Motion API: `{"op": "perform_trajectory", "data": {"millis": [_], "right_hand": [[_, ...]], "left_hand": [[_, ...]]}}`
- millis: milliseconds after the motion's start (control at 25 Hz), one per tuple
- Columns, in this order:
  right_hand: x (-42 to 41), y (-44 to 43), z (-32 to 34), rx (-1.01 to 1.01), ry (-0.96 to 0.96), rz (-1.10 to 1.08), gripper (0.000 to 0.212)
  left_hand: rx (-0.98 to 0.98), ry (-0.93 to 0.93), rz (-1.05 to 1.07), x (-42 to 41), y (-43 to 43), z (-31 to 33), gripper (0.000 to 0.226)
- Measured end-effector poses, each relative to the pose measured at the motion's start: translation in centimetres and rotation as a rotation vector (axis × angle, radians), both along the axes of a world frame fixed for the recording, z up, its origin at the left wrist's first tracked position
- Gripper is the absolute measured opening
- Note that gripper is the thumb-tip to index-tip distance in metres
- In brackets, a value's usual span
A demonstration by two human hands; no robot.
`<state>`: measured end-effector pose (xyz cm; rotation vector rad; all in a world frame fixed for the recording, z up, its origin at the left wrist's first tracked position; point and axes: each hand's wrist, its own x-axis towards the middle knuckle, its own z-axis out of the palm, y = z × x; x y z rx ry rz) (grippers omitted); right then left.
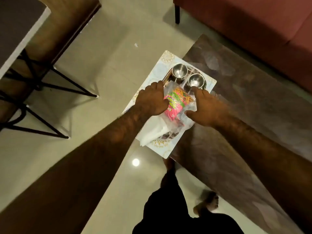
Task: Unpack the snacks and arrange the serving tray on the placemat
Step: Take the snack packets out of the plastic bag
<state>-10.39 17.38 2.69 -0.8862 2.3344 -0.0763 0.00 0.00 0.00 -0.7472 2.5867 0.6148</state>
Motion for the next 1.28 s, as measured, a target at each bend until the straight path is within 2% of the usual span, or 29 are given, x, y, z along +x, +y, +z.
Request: {"op": "perform_trajectory", "data": {"millis": [200, 360, 520, 640, 720, 880, 1040, 1120, 1200, 1280], "right_hand": [[2.1, -0.2, -4.9, 0.057, -0.138, 0.008, 0.101], [3.1, -1.1, -7.1, 0.077, -0.114, -0.001, 0.114], [4.1, -2.1, -8.8, 0.116, -0.087, -0.04, 0.126], [4.2, -2.7, -8.7, 0.132, -0.06, -0.056, 0.128], [3.9, -3.0, -8.4, 0.116, -0.055, -0.082, 0.122], [2.2, -2.9, -6.8, -0.009, 0.006, -0.153, 0.09], [1.2, -2.4, -5.5, -0.088, -0.056, -0.229, 0.066], [0.9, -2.1, -4.9, -0.119, -0.105, -0.262, 0.061], [0.8, -1.8, -4.4, -0.15, -0.14, -0.295, 0.06], [0.7, -1.5, -4.1, -0.154, -0.182, -0.289, 0.063]], "left_hand": [[0.125, -0.119, 0.046, 2.4, -0.3, -4.5, 0.08], [0.117, -0.031, 0.073, 2.7, -0.3, -6.3, 0.08], [0.102, -0.006, 0.173, 1.7, -0.8, -7.5, 0.069], [0.181, 0.133, 0.214, 0.8, -0.9, -7.4, 0.064], [0.334, 0.261, 0.3, 0.4, -1.1, -7.1, 0.059], [0.634, 0.442, 0.535, -0.5, -1.0, -6.2, 0.054], [0.909, 0.382, 0.759, -0.7, -1.4, -5.4, 0.051], [0.975, 0.315, 0.817, -0.5, -1.7, -4.9, 0.045], [1.038, 0.265, 0.78, -0.1, -1.7, -4.3, 0.04], [1.103, 0.236, 0.649, 0.2, -1.2, -3.8, 0.037]]}}
